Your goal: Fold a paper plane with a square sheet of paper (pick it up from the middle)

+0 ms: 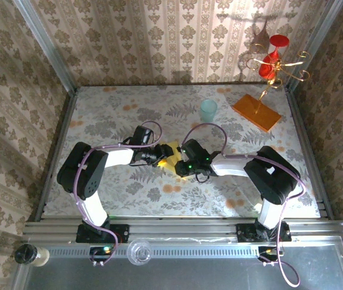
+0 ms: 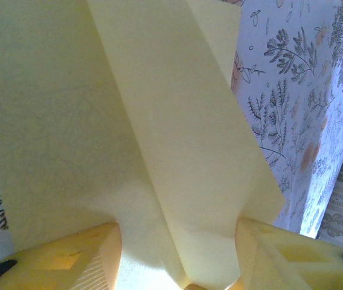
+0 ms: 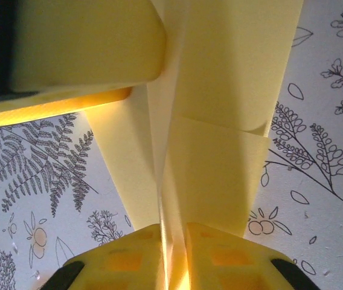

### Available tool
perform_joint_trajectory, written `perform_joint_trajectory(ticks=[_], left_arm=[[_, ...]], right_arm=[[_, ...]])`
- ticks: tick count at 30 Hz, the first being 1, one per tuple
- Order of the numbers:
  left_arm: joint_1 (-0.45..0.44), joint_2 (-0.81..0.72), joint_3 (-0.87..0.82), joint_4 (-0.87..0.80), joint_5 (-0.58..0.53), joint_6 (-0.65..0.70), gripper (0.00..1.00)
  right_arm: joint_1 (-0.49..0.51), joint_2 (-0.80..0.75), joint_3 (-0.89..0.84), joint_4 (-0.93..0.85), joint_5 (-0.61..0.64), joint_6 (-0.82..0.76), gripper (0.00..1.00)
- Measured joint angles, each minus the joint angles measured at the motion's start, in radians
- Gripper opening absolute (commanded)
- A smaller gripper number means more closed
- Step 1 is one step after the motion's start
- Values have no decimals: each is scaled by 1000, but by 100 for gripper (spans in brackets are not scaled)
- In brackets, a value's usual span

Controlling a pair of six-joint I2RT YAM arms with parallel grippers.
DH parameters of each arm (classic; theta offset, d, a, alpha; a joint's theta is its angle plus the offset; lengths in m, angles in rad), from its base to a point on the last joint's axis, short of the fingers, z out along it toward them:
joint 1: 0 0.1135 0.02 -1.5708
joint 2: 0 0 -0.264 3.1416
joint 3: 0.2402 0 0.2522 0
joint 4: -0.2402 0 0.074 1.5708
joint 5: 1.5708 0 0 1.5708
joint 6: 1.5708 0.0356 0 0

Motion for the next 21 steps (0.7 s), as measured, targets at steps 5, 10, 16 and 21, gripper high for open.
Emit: perform_joint_trajectory(ticks=[5,10,16,21], left_arm=[[0,0,0,0,0,0,54],[0,-2,0,-1,-2,0,54],[-1,-23,-2,-26,-19,0,57],[3,-96,-19,-38,-37,0,60]], right_arm=[[0,0,0,0,2,6,12],[0,0,0,1,2,7,9],[-7,0,-3,16,-23,14,7],[-26,0,-29,68,-76,33,6]])
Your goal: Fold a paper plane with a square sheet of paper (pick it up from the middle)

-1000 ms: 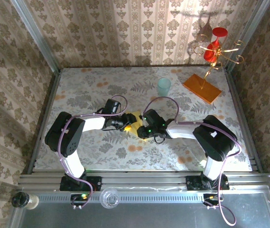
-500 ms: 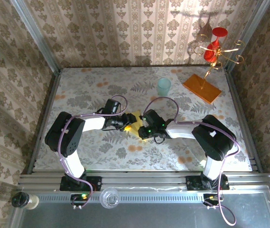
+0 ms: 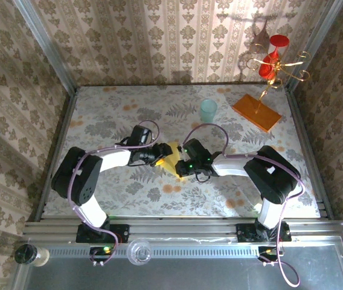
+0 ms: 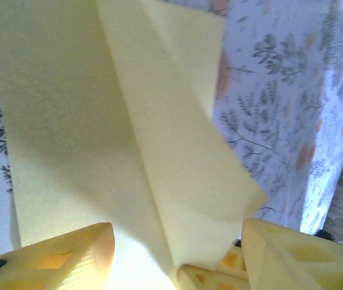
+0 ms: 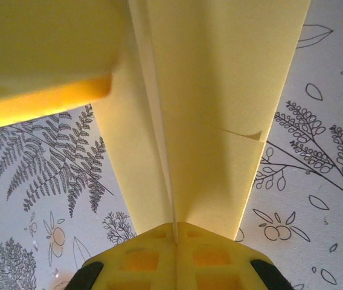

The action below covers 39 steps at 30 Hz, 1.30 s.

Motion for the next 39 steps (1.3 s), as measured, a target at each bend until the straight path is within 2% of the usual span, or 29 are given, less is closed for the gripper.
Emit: perform_joint_trajectory(ticks=[5,12,18,25,39], left_arm=[[18,-70,-21,25,-3,0,59],[31,-76,-67,81,8,-3,53],[23,-72,-77,143,34,-14,41],[-7,-29,-77,189,58,-24,23],[-26,77,-14,234,127,-27,11]], right_arm=[[-31,7,-42,67,-82,34,5],[-77,26,-92,186,-207,90,4],[-105,41,-117,254,-282,141,4],[-134,60,-134,312,-348,200,4],[-180,90,-146,368,-445,296,3]])
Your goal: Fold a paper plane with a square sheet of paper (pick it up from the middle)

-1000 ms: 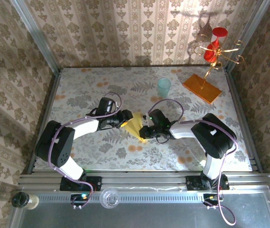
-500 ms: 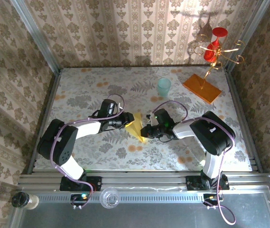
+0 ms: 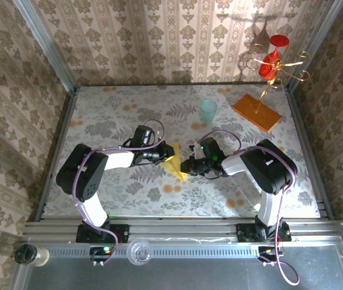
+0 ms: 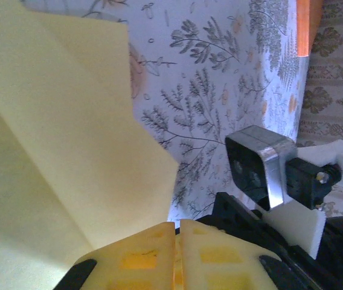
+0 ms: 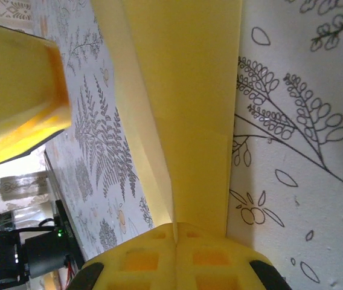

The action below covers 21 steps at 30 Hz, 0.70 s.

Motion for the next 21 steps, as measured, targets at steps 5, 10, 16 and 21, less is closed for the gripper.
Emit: perform_joint_trajectory(ticks=[5,10,16,21], left_arm=[[-3,39,16,10,21,0,8],[-4,62,19,12,36,0,8],[-4,92,44,16,42,0,7],[-4,107,52,16,43,2,7]], right_arm=[[-5,2,0,0,-6,7,3],[-7,3,0,0,-10,19,4],[-13,6,0,0,-23,25,6],[-15,6,0,-3,-27,25,11]])
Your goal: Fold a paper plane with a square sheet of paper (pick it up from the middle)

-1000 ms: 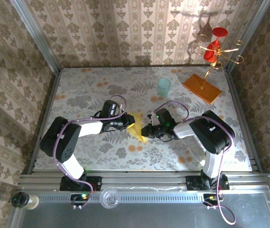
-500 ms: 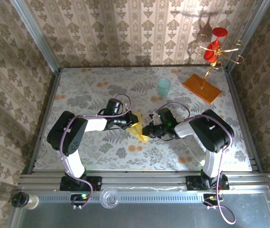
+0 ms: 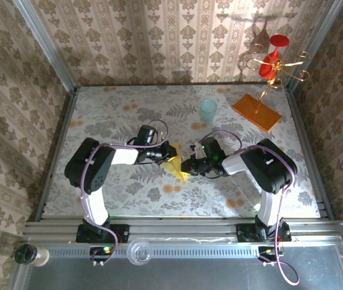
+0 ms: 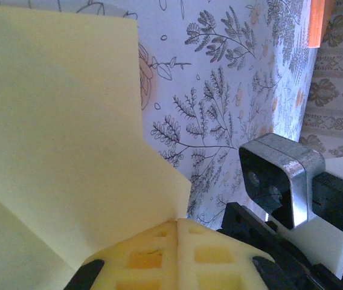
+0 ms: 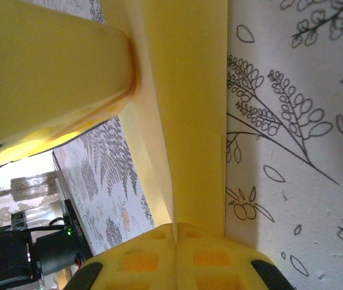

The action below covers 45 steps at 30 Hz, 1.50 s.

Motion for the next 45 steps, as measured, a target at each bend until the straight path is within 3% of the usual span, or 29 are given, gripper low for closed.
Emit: perform_joint_trajectory(ticks=[12,19,45], left_arm=[[0,6,2,0,0,13,7],[0,11,3,-1,0,14,7],[0,23,31,-52,-12,31,6]], right_arm=[[-2,-57,0,-117,2,-27,21],[-2,-97,-5,-224,13,-65,20],[-2,-98,12,-302,32,-114,14]])
